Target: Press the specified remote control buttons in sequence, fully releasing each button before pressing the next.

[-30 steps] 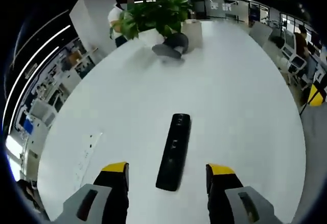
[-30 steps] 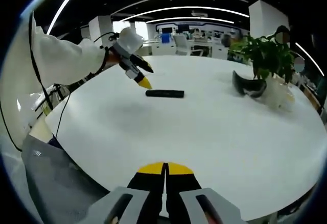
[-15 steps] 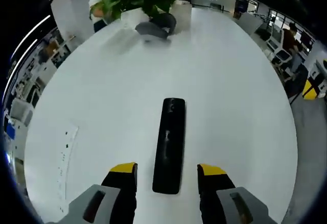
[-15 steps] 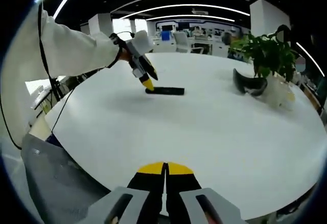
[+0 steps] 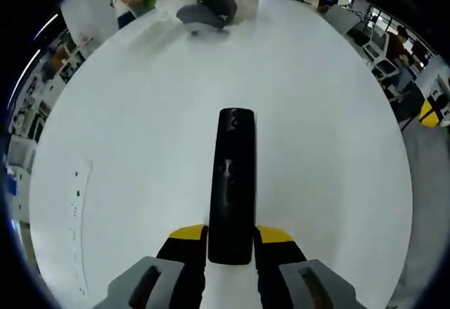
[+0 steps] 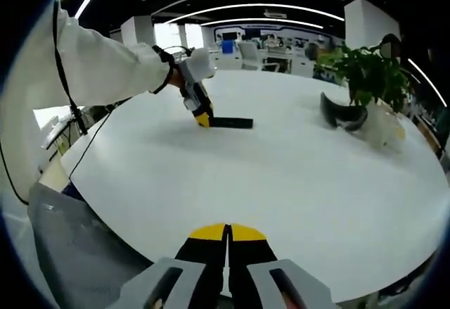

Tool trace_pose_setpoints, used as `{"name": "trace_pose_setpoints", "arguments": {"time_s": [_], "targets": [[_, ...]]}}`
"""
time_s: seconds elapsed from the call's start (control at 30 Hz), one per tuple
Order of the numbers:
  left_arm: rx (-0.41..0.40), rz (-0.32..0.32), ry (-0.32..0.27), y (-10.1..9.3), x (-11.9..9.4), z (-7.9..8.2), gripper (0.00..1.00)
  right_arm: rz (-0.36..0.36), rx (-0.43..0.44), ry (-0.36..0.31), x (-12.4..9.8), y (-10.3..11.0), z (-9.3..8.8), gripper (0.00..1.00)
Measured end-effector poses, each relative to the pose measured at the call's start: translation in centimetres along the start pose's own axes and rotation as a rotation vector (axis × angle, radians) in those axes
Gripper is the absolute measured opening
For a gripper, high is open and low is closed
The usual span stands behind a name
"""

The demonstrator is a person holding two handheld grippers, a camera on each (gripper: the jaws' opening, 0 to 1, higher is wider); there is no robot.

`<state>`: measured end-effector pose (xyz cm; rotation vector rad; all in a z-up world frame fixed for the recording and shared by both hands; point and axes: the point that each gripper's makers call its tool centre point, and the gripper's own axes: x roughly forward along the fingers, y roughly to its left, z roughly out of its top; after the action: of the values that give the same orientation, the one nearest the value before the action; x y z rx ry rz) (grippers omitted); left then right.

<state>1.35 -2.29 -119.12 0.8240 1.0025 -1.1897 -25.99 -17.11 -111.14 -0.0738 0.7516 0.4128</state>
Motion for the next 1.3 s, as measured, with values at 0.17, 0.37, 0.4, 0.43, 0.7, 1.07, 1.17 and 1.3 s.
{"name": "trace_pose_setpoints", "arguments": {"time_s": [0.17,0.37,0.4,0.43,0.7,1.07,1.17,1.3], "targets": [[0.022,0.004,-0.021,-0.2,0.0,0.0,0.24,0.004,0.000,-0.007,-0.1,0.1,0.1,0.00],[0.033,0.016,-0.043,-0.5,0.0,0.0,0.23,0.004,-0.002,-0.018,-0.2,0.1,0.3,0.00],[0.031,0.015,-0.037,-0.6,0.0,0.0,0.23,0.004,0.000,-0.021,-0.2,0.1,0.3,0.00],[0.031,0.015,-0.032,-0.6,0.0,0.1,0.23,0.003,0.000,-0.022,-0.2,0.1,0.3,0.00],[0.047,0.011,0.020,-1.5,0.0,0.0,0.23,-0.002,0.006,-0.026,-0.3,0.0,0.4,0.00],[0.034,0.019,0.067,-2.2,0.0,-0.2,0.23,0.000,0.001,-0.019,-0.2,0.1,0.3,0.00],[0.028,0.022,0.075,-2.3,0.1,-0.3,0.23,-0.001,0.002,-0.020,-0.2,0.1,0.3,0.00],[0.022,0.022,0.073,-2.7,0.1,-0.5,0.23,0.000,0.000,-0.021,-0.2,0.1,0.4,0.00]]}}
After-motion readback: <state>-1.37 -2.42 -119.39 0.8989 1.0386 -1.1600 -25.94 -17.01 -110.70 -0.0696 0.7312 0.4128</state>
